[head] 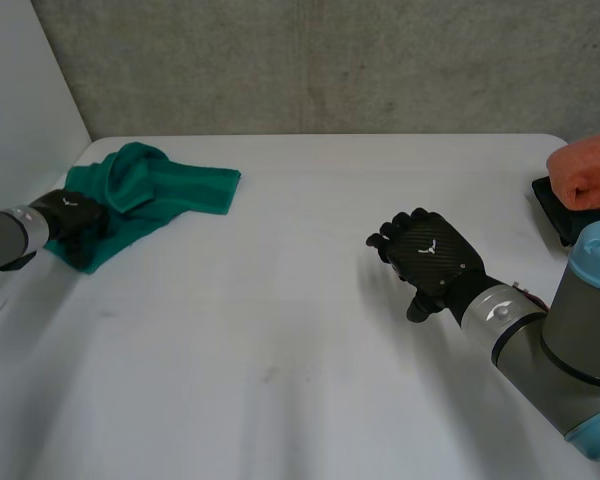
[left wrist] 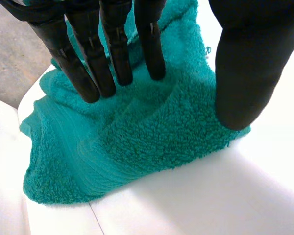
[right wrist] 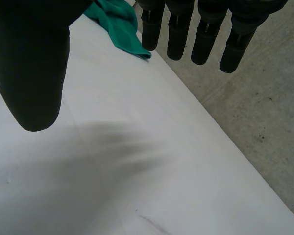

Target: Fold the laundry.

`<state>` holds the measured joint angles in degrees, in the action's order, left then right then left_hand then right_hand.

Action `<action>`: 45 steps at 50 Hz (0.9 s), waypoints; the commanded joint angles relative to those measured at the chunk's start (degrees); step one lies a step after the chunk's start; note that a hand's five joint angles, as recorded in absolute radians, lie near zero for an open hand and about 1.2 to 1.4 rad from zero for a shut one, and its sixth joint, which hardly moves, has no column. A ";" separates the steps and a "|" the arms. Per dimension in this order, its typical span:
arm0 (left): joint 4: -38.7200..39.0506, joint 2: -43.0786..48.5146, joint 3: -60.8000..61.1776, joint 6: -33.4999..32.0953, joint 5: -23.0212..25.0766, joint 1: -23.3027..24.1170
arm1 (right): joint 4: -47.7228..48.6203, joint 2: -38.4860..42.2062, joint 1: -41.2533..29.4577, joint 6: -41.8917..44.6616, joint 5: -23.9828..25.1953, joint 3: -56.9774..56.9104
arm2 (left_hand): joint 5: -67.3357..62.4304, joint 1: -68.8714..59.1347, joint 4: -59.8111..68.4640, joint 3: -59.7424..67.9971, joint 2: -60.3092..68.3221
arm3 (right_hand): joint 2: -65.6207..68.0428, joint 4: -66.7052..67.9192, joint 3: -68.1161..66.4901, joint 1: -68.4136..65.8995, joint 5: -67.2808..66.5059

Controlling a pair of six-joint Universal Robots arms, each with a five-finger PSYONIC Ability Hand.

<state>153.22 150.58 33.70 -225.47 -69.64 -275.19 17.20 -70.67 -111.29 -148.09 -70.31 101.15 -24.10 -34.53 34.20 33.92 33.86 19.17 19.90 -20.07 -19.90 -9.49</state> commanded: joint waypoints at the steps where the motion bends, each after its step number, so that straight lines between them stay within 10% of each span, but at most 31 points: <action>1: 0.06 1.12 -0.65 -0.93 -0.32 0.26 | 0.03 -0.16 0.11 0.08 0.00 0.02 | -37.58 -37.16 37.48 37.76 37.82 | 2.10 1.37 -1.20 -1.37 -1.79; 9: -0.73 -5.02 1.98 1.78 2.14 2.02 | 0.20 -1.04 0.38 -0.01 -0.96 0.02 | -45.90 -45.47 45.80 46.08 46.14 | 1.94 1.21 -1.03 -1.20 -1.62; 19: 6.56 -27.96 11.47 23.13 8.21 16.95 | -0.06 -1.92 1.78 -0.80 -1.84 -1.21 | -45.90 -45.47 45.80 46.08 46.14 | 1.60 0.87 -0.70 -0.86 -1.28; 36: 19.66 -23.59 20.18 35.37 -5.76 44.99 | -6.38 -2.54 6.97 -7.65 -9.76 -7.45 | -45.90 -45.47 45.80 46.08 46.14 | -2.10 -2.83 3.01 2.84 2.42; 42: 14.32 -21.02 19.83 34.49 -9.98 45.88 | -12.00 -0.96 7.06 -8.01 -10.37 -10.35 | 12.01 12.44 -12.11 -11.83 -11.77 | -4.29 -5.02 5.19 5.02 4.60; 45: 12.55 -23.22 20.27 34.66 -9.98 44.74 | -14.64 -0.87 6.88 -8.27 -10.55 -11.32 | 15.81 16.23 -15.91 -15.62 -15.57 | -4.12 -4.85 5.03 4.86 4.44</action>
<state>170.19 129.00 53.71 -190.44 -78.32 -229.13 7.87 -72.37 -104.19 -156.04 -80.66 92.08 -12.50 -20.24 22.60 23.17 22.91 16.01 16.36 -15.91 -17.06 -4.58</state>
